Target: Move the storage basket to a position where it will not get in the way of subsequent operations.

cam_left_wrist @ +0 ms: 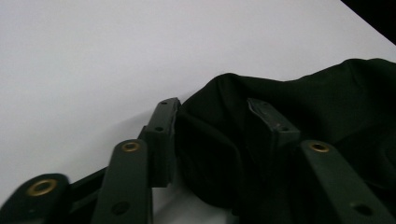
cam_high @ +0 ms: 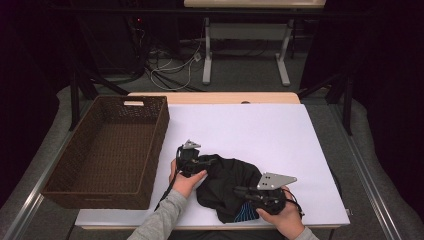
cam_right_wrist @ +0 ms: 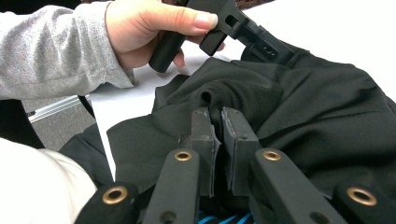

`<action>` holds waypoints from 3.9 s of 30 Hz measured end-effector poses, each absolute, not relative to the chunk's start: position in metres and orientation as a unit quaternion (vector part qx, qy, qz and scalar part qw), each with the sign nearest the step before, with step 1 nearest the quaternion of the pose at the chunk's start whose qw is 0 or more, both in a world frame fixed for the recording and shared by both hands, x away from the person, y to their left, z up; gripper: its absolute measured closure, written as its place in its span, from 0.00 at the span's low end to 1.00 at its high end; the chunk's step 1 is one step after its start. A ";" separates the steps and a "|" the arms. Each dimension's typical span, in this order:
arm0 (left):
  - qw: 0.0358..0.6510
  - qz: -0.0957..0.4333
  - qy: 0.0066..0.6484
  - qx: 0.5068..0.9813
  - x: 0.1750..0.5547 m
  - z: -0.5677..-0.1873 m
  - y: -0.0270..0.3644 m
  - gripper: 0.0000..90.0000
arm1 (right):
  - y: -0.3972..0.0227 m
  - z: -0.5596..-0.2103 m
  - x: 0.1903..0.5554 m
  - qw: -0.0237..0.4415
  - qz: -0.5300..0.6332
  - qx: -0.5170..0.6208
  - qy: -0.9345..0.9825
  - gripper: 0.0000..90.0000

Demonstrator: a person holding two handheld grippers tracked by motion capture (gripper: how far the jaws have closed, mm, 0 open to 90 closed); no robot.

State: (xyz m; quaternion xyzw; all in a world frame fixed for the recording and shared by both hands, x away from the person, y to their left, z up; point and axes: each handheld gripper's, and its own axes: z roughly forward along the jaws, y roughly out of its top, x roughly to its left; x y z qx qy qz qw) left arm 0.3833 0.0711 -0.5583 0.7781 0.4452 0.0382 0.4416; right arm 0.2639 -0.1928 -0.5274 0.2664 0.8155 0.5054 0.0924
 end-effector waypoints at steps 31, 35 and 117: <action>0.481 0.101 0.430 0.757 0.393 -0.494 0.088 0.95 | -0.200 -0.522 0.266 0.101 0.518 0.274 0.804 0.94; 0.492 0.111 0.429 0.750 0.394 -0.481 0.092 0.95 | -0.204 -0.520 0.267 0.106 0.521 0.276 0.801 0.94; 0.527 0.163 0.411 0.726 0.284 -0.478 0.157 0.95 | -0.212 -0.554 0.338 0.091 0.457 0.432 0.772 0.55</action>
